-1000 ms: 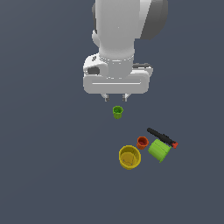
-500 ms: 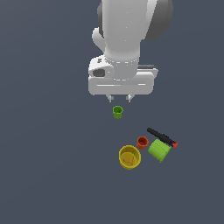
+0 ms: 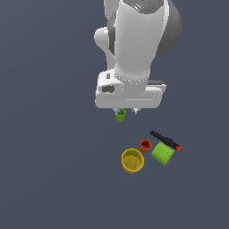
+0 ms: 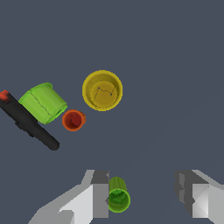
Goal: Pick up a designated object from a clutter of objects.
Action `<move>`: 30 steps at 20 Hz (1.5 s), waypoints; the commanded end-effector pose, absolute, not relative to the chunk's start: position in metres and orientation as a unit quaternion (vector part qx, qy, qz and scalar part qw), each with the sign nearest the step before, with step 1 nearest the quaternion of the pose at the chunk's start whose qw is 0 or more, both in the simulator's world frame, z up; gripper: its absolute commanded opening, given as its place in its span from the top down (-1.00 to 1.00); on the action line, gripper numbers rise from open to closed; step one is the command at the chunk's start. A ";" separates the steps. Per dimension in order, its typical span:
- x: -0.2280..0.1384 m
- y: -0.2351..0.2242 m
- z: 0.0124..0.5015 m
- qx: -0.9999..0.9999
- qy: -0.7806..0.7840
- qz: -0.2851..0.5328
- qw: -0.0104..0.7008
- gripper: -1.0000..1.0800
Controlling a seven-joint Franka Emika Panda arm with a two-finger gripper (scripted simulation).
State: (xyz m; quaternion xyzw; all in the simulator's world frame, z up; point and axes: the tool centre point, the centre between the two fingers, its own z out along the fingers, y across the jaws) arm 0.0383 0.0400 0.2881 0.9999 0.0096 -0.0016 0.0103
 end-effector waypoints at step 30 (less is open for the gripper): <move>0.132 0.132 0.097 0.990 0.081 -0.014 0.114 -0.23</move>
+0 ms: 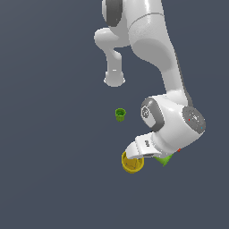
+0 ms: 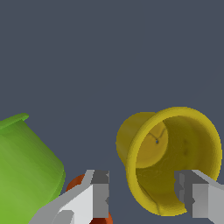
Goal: Pick up a designated object from a clutter of objects.
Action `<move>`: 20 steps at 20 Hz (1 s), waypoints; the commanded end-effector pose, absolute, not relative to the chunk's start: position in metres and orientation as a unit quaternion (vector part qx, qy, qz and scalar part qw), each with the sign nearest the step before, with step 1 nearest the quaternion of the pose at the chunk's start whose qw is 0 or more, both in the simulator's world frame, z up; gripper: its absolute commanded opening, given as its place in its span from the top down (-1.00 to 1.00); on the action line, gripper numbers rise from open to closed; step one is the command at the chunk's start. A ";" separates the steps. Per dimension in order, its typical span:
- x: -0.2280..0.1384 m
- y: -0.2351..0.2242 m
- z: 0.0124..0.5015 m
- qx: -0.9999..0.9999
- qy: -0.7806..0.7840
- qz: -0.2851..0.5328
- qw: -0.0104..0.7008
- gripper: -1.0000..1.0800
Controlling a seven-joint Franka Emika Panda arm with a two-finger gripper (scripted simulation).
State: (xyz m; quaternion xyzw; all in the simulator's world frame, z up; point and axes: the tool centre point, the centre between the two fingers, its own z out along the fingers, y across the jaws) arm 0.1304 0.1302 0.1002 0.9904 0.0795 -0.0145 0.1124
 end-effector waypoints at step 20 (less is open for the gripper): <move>0.131 0.125 0.066 0.990 0.081 -0.014 0.115 1.00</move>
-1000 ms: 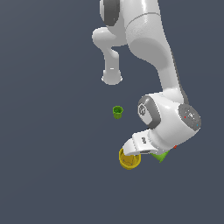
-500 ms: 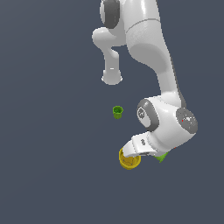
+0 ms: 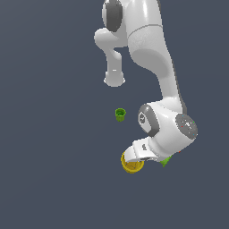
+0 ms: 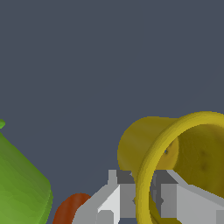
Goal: Pick up a designated object from a clutter of objects.
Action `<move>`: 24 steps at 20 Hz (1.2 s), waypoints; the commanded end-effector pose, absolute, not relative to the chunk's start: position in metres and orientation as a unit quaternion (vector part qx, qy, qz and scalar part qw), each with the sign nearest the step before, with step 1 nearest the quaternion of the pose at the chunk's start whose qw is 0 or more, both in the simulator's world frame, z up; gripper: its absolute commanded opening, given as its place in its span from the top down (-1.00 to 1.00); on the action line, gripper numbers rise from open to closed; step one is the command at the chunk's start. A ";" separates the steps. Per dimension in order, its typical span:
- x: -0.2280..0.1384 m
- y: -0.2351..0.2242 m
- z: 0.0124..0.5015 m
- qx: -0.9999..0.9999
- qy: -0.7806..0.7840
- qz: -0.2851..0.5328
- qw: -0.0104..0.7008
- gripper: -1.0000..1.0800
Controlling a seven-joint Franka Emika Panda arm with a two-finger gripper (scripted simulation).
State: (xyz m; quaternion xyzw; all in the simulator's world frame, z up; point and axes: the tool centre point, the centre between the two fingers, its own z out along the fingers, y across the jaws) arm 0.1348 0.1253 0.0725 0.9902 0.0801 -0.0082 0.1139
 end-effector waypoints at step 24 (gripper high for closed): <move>0.094 0.134 0.132 0.990 0.080 -0.009 0.114 1.00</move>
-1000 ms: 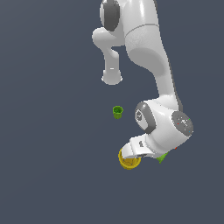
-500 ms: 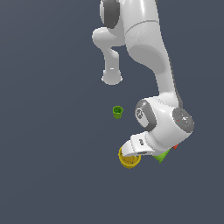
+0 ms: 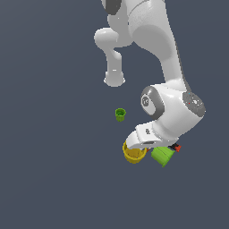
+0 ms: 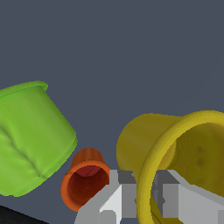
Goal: Pick up a designated object from a clutter of objects.
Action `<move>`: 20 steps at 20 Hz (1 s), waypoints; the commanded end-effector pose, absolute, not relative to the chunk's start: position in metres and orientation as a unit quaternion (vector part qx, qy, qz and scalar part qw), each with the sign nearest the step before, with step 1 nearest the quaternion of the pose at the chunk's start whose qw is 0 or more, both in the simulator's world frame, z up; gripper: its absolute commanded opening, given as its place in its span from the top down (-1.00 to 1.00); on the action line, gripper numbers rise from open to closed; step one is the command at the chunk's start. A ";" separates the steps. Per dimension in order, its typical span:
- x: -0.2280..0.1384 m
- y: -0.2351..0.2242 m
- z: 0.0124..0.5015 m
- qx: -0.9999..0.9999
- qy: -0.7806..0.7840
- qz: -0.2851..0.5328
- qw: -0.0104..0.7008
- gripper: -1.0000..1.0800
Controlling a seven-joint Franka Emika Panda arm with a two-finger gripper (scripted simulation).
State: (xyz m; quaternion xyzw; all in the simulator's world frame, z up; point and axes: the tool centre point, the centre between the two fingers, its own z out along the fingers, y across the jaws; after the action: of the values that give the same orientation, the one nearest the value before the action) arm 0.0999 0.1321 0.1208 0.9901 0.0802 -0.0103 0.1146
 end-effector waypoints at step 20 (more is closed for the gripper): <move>-0.019 0.160 0.302 0.990 0.082 -0.011 0.115 1.00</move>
State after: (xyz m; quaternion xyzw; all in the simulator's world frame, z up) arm -0.0092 0.1575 0.2863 0.9899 0.0815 -0.0123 0.1157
